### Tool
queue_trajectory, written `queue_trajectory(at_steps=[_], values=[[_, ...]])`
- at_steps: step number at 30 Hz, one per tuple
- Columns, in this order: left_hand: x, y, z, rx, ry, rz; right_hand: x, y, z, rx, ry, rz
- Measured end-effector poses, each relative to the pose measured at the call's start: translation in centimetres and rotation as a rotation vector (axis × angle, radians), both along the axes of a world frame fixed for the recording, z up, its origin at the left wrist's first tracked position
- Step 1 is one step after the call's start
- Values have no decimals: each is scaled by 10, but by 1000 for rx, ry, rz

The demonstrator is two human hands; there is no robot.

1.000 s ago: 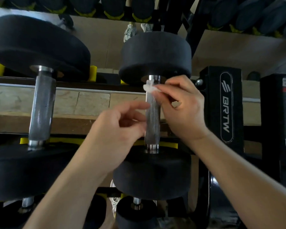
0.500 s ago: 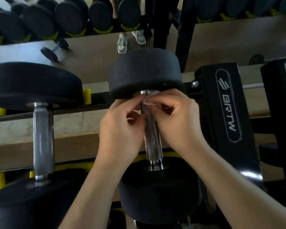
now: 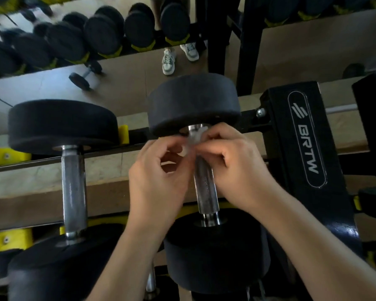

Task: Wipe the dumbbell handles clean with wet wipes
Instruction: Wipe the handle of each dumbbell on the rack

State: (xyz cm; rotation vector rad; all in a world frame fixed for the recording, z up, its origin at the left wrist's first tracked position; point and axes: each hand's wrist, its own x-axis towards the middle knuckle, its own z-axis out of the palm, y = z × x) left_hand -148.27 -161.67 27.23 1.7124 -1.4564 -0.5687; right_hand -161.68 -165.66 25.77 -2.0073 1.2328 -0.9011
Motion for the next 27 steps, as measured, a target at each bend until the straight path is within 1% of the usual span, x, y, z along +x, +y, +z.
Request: queue_trajectory(at_steps=[2, 4, 5, 6, 8, 9, 10, 13, 14, 16, 19, 21, 22, 23, 25, 26, 27], values=[[-1, 2, 1, -31, -64, -72, -5, 4, 5, 69, -51, 44], [-2, 2, 2, -50, -200, -187, -8, 4, 7, 157, -143, -5], [-1, -1, 3, -53, -279, -220, -8, 3, 8, 233, -208, -38], [-1, -5, 3, -63, -344, -233, -10, 4, 7, 322, -306, -67], [-2, -12, 3, -98, -401, -228, -11, 7, 7, 494, -564, -105], [-3, -14, 2, -120, -409, -216, -12, 10, 6, 530, -624, -116], [-4, -16, 0, -139, -420, -201, -13, 12, 5, 523, -612, -118], [-9, -16, 2, -171, -491, -195, -14, 14, 3, 450, -434, -100], [-10, -14, 4, -174, -527, -215, -16, 14, 3, 443, -405, -96], [-10, -13, 8, -169, -599, -251, -21, 14, 4, 455, -378, -89], [-9, -27, 9, -207, -677, -196, -25, 17, 1, 480, -348, -75], [-12, -35, 8, -221, -685, -143, -24, 19, -2, 506, -375, -79], [-15, -35, 10, -198, -655, -117, -24, 19, -4, 517, -389, -86], [-19, -33, 13, -135, -597, -103, -25, 18, -6, 522, -386, -95], [-28, -22, 18, 99, -493, -132, -30, 20, -9, 519, -331, -92], [-32, -14, 20, 248, -491, -195, -34, 22, -10, 518, -310, -82], [-34, -8, 20, 379, -549, -286, -39, 24, -11, 528, -305, -73]])
